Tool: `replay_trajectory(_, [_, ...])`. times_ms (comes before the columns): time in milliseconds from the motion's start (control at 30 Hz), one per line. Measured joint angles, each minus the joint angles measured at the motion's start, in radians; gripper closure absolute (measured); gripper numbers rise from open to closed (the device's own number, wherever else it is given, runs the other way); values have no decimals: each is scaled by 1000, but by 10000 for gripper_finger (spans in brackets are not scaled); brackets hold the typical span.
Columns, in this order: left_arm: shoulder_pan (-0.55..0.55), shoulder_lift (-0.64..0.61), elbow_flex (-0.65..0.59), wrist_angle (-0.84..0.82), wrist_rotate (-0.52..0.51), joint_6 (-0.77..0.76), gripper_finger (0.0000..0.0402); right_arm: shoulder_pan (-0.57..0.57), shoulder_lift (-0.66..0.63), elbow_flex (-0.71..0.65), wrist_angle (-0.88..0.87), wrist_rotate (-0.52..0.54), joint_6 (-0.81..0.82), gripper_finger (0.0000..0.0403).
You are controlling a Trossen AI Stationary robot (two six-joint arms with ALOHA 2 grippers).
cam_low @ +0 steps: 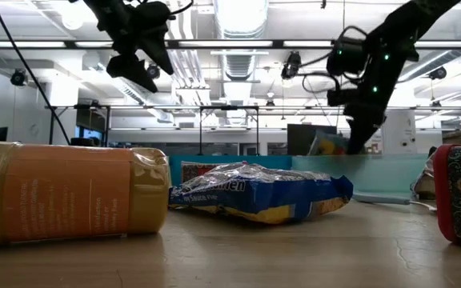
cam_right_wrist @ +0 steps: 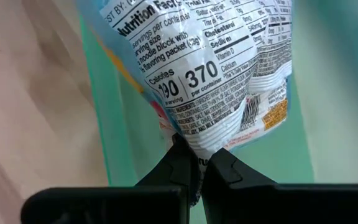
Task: Pick & Place Food Item
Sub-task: Put the light blue noodle pack into the green bin
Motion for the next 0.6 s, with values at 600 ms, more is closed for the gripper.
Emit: replay_trajectory(600, [0,0,0,7,0,-34,58,2,166,-22,111,34,-92,394])
